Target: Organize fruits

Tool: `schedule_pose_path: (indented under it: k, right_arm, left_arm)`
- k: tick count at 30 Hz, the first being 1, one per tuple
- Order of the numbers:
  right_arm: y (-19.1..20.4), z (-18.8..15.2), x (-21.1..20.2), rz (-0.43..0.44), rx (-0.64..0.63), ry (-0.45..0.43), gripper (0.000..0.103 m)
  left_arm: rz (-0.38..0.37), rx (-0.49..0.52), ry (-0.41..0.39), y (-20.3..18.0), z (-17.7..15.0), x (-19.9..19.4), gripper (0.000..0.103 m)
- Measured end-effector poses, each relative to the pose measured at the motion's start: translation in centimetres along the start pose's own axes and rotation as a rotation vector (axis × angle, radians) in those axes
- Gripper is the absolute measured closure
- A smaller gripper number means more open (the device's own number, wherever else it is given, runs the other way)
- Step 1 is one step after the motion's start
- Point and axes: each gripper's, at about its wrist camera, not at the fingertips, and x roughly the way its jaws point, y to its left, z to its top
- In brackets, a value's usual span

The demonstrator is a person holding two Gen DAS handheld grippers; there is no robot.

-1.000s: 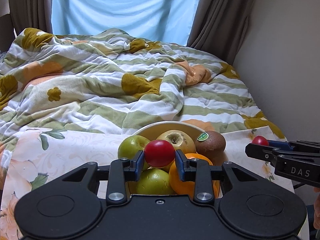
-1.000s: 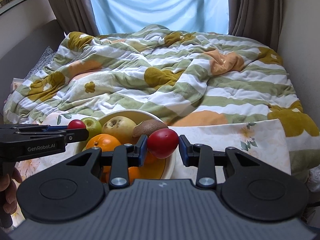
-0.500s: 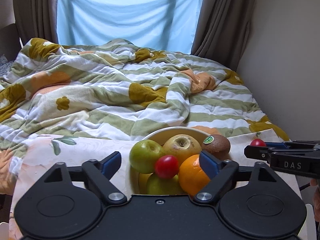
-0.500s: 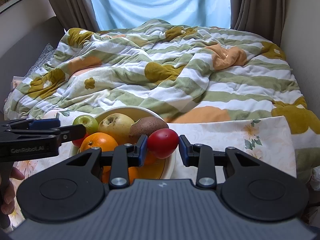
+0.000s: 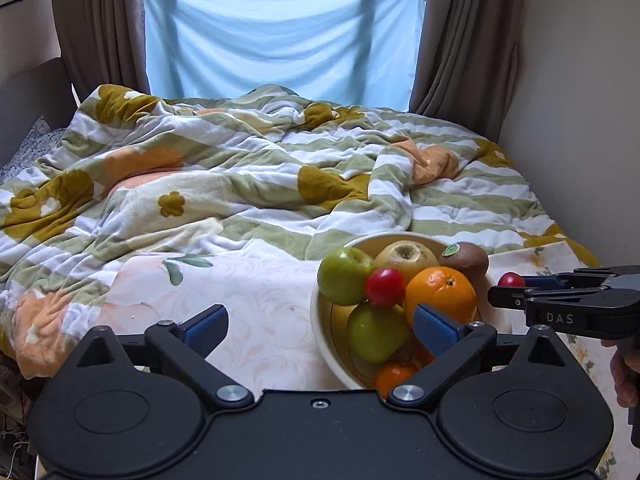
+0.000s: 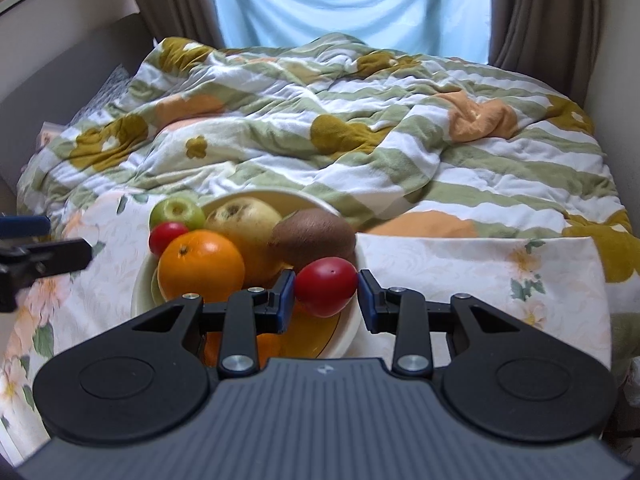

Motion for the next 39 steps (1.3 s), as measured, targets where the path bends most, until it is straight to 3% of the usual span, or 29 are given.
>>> schedule_pose_path:
  k: [10, 13, 15, 19, 30, 39]
  right_arm:
    - [0.5, -0.7, 0.7, 0.023, -0.012, -0.001, 0.051]
    - [0.7, -0.8, 0.4, 0.016, -0.016, -0.001, 0.034]
    - [0.7, -1.0, 0.1, 0.007, -0.019, 0.004, 0.012]
    - [0.7, -1.4, -0.9, -0.020, 0.003, 0.005, 0.001]
    - [2.4, -1.6, -7.5, -0.108, 0.020, -0.047, 0.000]
    - [4.7, -3.5, -14.8, -0.232, 0.110, -0.051, 0.000]
  left_arm:
    - [-0.012, 0.010, 0.020, 0.2, -1.3, -0.5, 0.002]
    - [-0.017, 0.011, 0.019, 0.3, -1.5, -0.9, 0.002]
    - [-0.020, 0.014, 0.017, 0.4, -1.6, -1.3, 0.002]
    - [-0.034, 0.015, 0.005, 0.5, -1.7, -2.2, 0.002]
    - [-0.071, 0.027, -0.060, 0.7, -2.4, -7.2, 0.002]
    - [-0.041, 0.063, -0.104, 0.3, -3.9, -12.5, 0.000]
